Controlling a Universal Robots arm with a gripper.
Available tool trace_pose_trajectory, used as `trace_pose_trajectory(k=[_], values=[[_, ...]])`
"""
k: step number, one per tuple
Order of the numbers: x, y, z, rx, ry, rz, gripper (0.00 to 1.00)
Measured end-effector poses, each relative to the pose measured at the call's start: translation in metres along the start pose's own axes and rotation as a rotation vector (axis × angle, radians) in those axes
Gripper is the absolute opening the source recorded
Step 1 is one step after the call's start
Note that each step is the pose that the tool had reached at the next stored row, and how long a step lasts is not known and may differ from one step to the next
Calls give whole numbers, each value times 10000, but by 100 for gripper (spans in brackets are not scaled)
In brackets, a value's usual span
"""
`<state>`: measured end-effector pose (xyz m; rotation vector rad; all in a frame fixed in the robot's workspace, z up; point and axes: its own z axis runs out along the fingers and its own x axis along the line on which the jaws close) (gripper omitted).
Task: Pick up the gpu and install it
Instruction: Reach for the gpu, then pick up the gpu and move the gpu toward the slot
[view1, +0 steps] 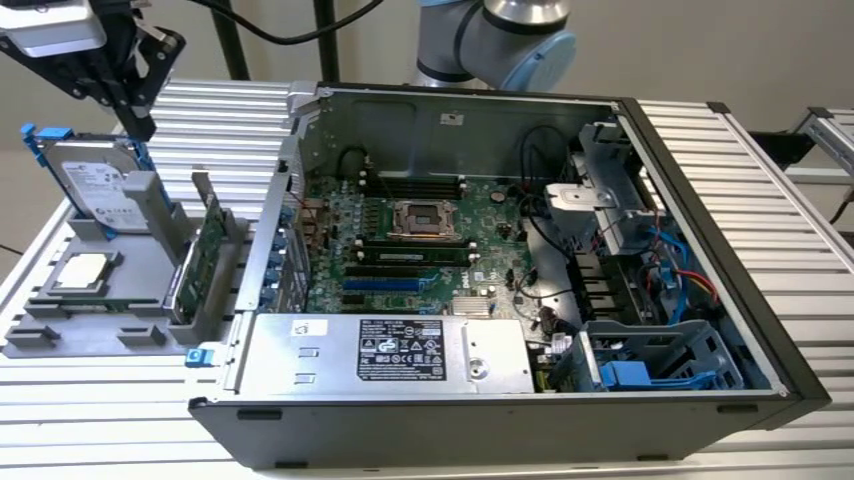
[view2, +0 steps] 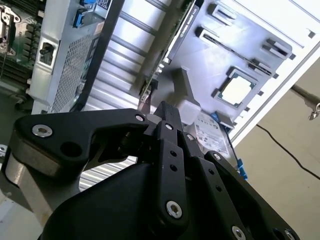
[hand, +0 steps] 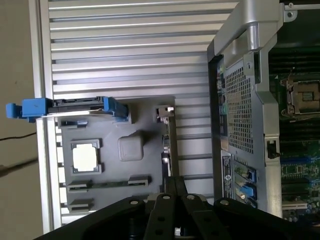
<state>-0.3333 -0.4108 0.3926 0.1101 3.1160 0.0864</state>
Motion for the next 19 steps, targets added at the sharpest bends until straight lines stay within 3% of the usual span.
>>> trace_pose_trajectory(k=[19], values=[[-22,-314,-17,-116,9,-15,0]])
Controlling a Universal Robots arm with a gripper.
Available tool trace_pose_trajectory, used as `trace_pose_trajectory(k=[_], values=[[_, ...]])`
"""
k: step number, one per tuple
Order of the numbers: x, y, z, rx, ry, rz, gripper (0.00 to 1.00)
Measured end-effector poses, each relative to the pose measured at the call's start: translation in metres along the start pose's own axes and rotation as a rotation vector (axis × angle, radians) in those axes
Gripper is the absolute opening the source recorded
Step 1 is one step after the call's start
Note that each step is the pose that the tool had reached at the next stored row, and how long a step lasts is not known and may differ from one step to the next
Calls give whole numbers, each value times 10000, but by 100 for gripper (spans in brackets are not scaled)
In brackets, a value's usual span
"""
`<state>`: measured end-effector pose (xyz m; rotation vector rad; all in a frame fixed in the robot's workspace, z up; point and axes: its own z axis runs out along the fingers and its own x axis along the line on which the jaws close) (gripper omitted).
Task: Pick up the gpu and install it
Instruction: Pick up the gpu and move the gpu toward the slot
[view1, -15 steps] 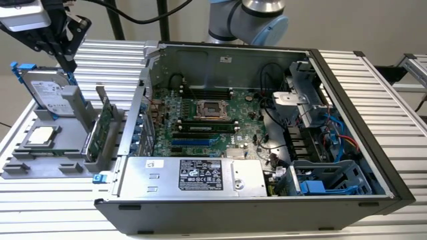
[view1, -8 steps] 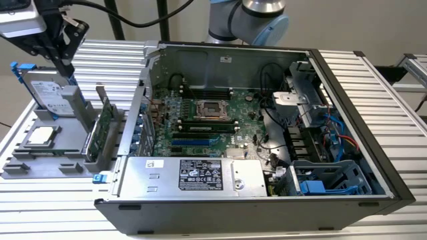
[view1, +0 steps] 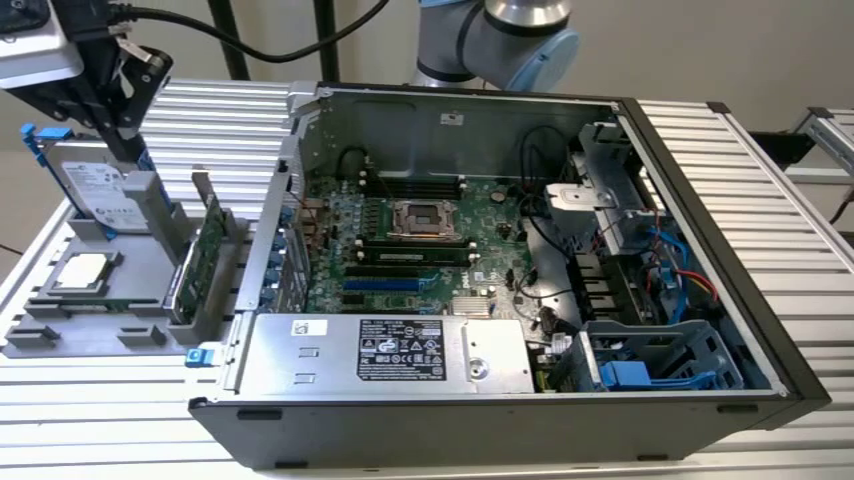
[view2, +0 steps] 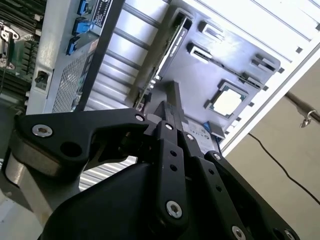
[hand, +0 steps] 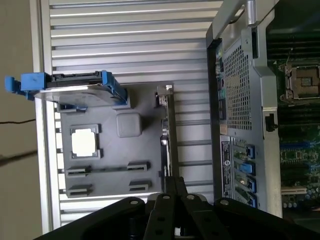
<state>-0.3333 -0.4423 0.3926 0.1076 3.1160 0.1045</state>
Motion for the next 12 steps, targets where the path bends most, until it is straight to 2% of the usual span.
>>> trace_pose_trajectory(k=[12], values=[[-11,-151,-10,-73,9,-50,0]])
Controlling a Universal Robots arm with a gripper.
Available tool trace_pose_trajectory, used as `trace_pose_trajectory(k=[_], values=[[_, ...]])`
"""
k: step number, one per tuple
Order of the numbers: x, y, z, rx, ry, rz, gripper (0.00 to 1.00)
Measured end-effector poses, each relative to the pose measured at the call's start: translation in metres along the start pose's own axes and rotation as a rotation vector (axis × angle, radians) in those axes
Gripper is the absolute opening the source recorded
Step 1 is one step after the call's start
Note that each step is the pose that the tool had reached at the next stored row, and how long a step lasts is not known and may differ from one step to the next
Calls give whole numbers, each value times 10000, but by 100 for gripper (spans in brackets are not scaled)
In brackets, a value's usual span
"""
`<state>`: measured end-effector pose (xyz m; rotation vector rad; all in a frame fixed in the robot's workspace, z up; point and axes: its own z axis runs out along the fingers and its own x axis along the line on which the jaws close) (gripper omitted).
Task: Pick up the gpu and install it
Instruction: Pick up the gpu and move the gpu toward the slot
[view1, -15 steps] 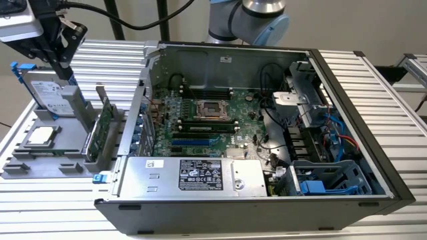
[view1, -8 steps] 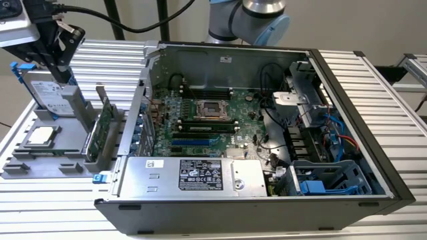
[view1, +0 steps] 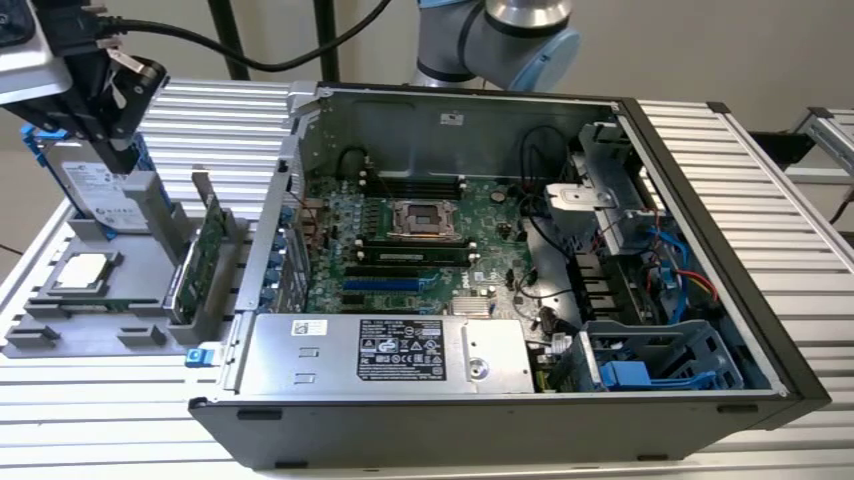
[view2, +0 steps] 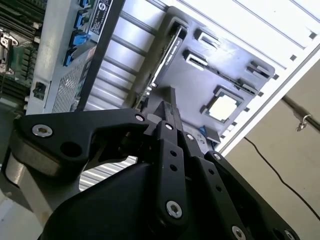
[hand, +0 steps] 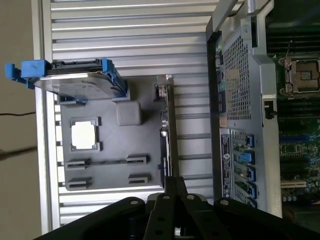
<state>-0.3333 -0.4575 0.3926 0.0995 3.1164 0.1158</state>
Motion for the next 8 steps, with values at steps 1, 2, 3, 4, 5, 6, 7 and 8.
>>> trace_pose_trajectory(k=[1,2,3,4,5,6,7,8], values=[[-1,-12,-1,-7,0,-4,0],[-2,-23,-2,-13,1,-7,0],[-2,-36,-2,-20,2,-11,0],[-3,-47,-3,-26,2,-14,0],[-4,-59,-4,-32,3,-18,0],[-5,-69,-5,-38,3,-22,0],[-5,-80,-6,-43,4,-24,0],[-6,-91,-6,-50,4,-28,0]])
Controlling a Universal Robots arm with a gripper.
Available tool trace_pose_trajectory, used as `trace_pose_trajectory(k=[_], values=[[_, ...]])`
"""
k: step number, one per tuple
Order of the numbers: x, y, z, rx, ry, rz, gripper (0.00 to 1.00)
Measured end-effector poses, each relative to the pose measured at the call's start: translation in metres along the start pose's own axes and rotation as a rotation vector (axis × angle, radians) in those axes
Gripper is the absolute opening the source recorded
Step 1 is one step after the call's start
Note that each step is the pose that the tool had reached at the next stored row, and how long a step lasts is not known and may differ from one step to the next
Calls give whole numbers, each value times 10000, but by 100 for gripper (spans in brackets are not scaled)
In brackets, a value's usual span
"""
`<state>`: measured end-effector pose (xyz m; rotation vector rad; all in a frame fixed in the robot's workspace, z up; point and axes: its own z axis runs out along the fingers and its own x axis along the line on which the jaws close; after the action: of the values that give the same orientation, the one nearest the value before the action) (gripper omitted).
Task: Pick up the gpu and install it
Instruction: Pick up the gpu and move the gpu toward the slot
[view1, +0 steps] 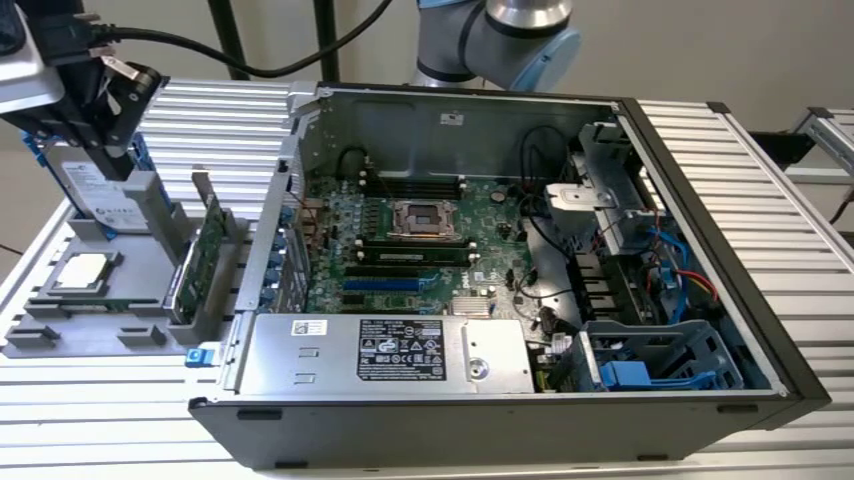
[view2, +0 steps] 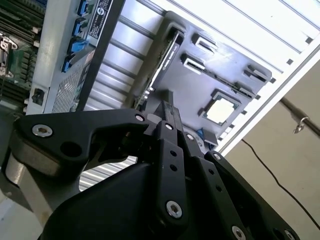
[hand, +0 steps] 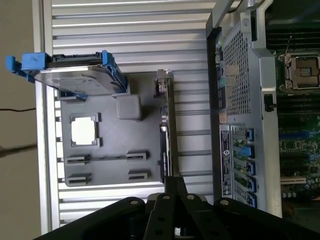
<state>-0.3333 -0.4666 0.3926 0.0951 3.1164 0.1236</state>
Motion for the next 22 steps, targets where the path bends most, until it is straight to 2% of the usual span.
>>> trace_pose_trajectory(k=[14,22], values=[[-8,-132,-11,-77,8,-35,0],[17,-143,-12,-98,5,16,0]])
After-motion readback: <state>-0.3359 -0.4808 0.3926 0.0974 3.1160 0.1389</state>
